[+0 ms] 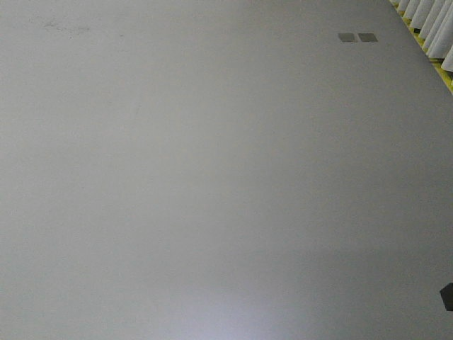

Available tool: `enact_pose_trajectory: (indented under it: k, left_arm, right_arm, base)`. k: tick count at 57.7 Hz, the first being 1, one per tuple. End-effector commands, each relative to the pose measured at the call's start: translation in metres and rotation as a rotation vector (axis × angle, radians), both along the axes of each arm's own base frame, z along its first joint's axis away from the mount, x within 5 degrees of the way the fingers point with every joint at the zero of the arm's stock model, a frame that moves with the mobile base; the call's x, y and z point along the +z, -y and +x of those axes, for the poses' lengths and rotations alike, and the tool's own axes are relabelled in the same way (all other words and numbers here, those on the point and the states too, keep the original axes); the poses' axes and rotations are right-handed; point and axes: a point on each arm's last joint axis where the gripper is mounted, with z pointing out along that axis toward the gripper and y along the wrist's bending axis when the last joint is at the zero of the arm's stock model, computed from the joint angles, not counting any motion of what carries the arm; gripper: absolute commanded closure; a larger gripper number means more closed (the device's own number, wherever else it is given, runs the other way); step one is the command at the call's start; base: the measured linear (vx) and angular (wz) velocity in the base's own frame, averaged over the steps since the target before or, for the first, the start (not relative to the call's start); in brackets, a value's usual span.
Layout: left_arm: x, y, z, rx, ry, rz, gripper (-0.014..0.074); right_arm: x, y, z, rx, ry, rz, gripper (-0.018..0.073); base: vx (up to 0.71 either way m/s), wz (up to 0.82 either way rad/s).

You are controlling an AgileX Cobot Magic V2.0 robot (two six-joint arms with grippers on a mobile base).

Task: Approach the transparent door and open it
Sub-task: 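Drive the base forward across the grey floor toward the glass door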

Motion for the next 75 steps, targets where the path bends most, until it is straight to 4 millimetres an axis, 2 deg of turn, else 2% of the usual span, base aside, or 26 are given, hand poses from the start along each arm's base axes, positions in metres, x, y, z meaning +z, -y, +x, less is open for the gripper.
enact_pose_trajectory:
  k: [1, 48, 75]
  left_arm:
    - [0.0022, 0.0005, -0.0003, -0.008, 0.068, -0.009, 0.0602]
    - [0.0022, 0.0005, -0.0003, -0.008, 0.068, -0.009, 0.0602]
    - [0.0022, 0.0005, -0.0003, -0.008, 0.068, -0.009, 0.0602]
  right_arm:
    - [0.0070, 0.0003, -0.0008, -0.005, 0.093, -0.018, 0.0565]
    - [0.0069, 0.0003, -0.0008, -0.005, 0.092, -0.018, 0.0565]
    - [0.0069, 0.0003, -0.0008, -0.005, 0.092, -0.018, 0.0565]
  base:
    - [0.00, 0.00]
    - [0.01, -0.01]
    - [0.16, 0.01]
